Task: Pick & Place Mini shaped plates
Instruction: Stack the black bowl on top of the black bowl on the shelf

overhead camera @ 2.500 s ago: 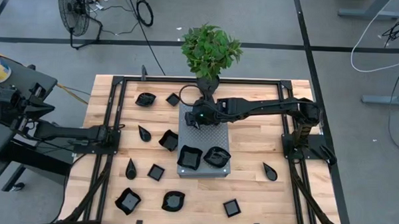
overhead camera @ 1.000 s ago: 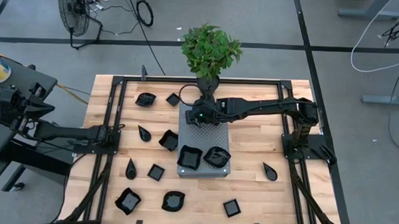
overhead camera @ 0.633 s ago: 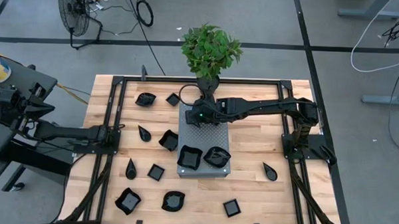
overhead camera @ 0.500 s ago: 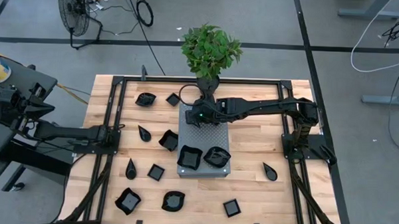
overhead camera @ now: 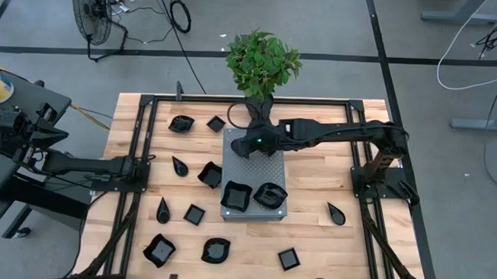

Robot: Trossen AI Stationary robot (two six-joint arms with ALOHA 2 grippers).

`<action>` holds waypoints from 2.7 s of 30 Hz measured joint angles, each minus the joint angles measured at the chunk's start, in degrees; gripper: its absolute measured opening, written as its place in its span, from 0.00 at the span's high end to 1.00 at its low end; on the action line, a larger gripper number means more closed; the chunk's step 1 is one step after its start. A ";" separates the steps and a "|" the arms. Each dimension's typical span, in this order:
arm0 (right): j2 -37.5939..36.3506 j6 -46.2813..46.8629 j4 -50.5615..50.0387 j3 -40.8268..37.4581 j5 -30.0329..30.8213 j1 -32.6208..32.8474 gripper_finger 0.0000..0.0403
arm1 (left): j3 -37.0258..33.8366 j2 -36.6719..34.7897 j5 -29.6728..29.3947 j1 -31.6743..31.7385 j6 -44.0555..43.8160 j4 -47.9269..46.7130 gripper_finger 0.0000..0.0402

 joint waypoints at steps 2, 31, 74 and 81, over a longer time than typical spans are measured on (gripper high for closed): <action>-1.10 -2.87 -0.25 0.02 0.02 0.53 0.70 | -0.02 0.00 0.00 -0.01 0.00 0.00 0.94; -28.94 -15.10 1.61 -31.66 3.04 7.61 0.70 | -0.02 0.00 0.00 -0.01 0.01 0.00 0.94; -27.16 31.03 -0.24 -45.16 -7.68 42.70 0.70 | -0.01 0.00 0.00 -0.01 -0.02 0.01 0.94; -19.62 36.49 1.74 -40.30 -7.68 46.36 0.70 | 0.00 0.00 0.00 0.00 0.00 0.02 0.94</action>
